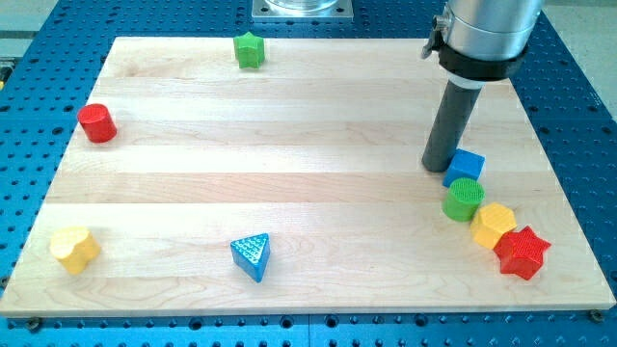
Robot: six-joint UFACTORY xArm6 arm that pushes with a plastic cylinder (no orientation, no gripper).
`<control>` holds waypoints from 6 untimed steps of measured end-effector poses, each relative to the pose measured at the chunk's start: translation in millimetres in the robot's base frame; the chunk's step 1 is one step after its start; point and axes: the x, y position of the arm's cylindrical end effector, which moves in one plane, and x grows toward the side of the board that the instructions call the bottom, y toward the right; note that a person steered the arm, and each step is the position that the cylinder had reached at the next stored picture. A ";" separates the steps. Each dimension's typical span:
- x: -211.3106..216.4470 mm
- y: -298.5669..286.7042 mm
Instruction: Move the cube into the hexagon
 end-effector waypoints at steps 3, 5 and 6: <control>-3.3 35.5; 11.6 53.9; 5.2 47.3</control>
